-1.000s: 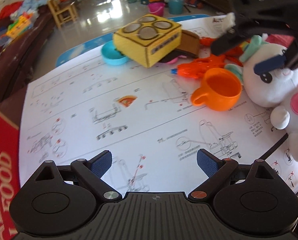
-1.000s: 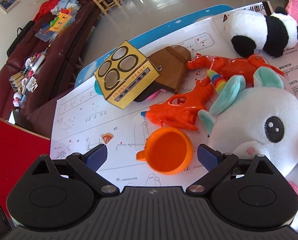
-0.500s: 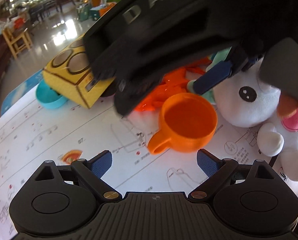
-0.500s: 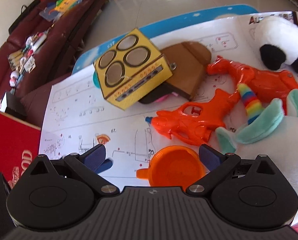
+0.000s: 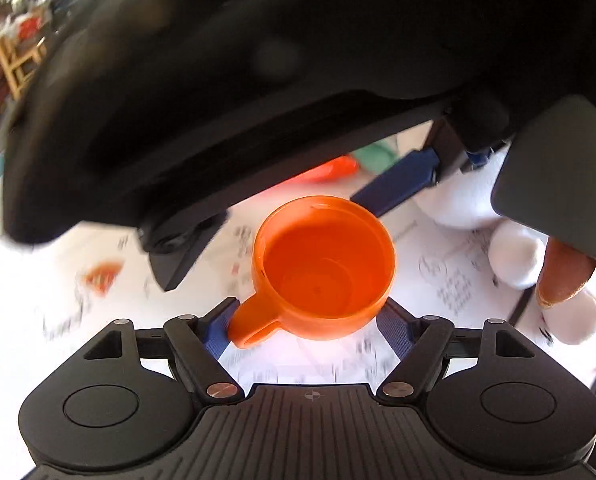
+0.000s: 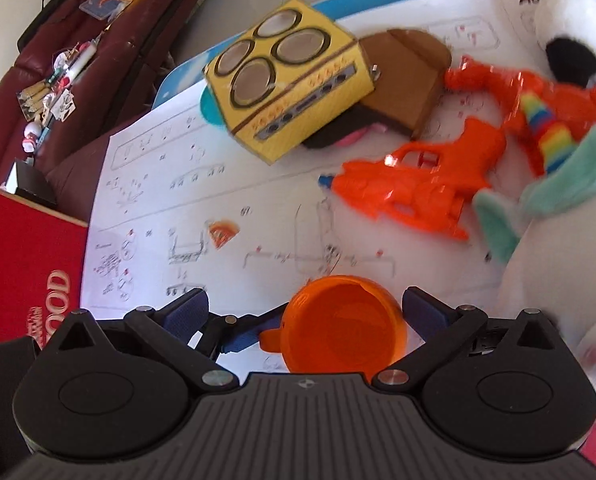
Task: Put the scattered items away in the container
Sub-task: 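Lower the left gripper onto the orange cup handle while the right gripper grips its rim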
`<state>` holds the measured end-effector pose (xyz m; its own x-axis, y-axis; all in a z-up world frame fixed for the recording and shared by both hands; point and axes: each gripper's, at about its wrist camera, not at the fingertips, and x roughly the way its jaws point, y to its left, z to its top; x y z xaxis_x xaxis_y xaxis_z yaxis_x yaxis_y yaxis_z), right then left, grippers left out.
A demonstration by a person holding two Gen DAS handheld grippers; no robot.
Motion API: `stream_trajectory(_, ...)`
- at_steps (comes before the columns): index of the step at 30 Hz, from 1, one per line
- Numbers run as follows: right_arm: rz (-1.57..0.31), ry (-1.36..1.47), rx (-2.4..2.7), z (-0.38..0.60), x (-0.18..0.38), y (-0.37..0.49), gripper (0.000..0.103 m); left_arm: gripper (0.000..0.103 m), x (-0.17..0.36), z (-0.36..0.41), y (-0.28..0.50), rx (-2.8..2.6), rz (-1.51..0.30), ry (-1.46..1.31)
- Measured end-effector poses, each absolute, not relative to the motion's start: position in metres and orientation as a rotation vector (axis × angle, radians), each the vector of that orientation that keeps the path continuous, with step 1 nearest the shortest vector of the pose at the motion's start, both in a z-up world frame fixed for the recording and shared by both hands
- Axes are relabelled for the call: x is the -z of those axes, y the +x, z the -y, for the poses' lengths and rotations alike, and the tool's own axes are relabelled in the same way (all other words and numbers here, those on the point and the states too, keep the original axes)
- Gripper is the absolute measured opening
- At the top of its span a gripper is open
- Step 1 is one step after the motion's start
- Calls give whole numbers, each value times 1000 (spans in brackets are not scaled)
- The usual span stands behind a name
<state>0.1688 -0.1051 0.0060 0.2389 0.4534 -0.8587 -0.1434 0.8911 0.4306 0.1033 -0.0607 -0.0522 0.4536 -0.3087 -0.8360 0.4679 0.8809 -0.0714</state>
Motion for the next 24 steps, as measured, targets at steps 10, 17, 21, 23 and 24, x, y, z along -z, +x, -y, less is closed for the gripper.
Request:
stream_trajectory(10, -1331, 325, -520, 75, -3, 127, 102, 84, 49, 21, 38, 436, -1047, 24)
stream_trajectory(17, -1270, 295, -505, 90, -20, 106, 102, 85, 39, 11, 2, 395, -1015, 60)
stream_trajectory(21, -1270, 317, -474, 108, -16, 96, 101, 85, 32, 0, 1, 334, -987, 58)
stream_trajectory(23, -1272, 323, -470, 114, -13, 91, 98, 85, 28, -2, 1, 321, -974, 60)
stream_trajectory(24, -1268, 324, -469, 116, -12, 89, 97, 85, 25, 0, -2, 316, -966, 68)
